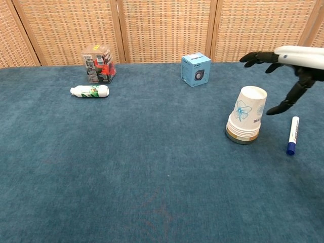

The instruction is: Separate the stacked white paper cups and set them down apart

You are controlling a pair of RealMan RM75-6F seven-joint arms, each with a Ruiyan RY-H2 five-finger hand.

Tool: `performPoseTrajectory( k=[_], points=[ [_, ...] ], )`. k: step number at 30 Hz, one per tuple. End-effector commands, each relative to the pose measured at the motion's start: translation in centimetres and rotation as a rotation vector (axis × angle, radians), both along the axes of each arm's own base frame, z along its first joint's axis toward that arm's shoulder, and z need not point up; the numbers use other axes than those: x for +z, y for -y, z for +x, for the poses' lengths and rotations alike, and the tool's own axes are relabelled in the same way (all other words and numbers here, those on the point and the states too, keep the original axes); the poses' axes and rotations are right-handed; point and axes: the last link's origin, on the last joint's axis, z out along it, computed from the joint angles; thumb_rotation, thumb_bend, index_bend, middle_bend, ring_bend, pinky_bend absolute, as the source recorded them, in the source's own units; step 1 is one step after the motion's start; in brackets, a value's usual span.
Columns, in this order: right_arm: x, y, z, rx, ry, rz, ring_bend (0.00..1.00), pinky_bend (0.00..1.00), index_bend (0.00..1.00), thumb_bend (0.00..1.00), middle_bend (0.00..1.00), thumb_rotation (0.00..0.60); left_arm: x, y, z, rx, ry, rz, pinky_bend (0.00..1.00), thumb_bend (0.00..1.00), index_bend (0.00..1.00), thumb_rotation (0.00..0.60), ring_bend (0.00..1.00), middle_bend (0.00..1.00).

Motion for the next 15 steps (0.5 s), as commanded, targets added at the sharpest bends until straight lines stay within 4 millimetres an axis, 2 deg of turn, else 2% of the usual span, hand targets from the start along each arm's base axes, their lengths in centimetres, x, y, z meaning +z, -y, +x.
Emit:
performPoseTrajectory(
  k=[1, 6, 15],
  points=[
    [-0.8, 0.5, 0.5, 0.001, -0.010, 0.005, 0.14, 0.29, 0.10, 0.08, 0.24, 0.600, 0.0, -0.2, -0.1, 0.005, 0.000, -0.002, 0.00, 0.11, 0.00, 0.600, 0.00, 0.00],
    [-1.6, 0.8, 1.4, 0.008, -0.015, 0.009, 0.20, 0.40, 0.19, 0.17, 0.31, 0.600, 0.0, -0.5, -0.5, 0.019, 0.001, -0.005, 0.00, 0.11, 0.00, 0.600, 0.00, 0.00],
    [-2.2, 1.4, 1.6, 0.001, -0.023, -0.017, 0.38, 0.59, 0.45, 0.36, 0.51, 0.600, 0.2, -0.6, -0.6, 0.025, 0.006, -0.005, 0.00, 0.11, 0.00, 0.600, 0.00, 0.00]
  ],
)
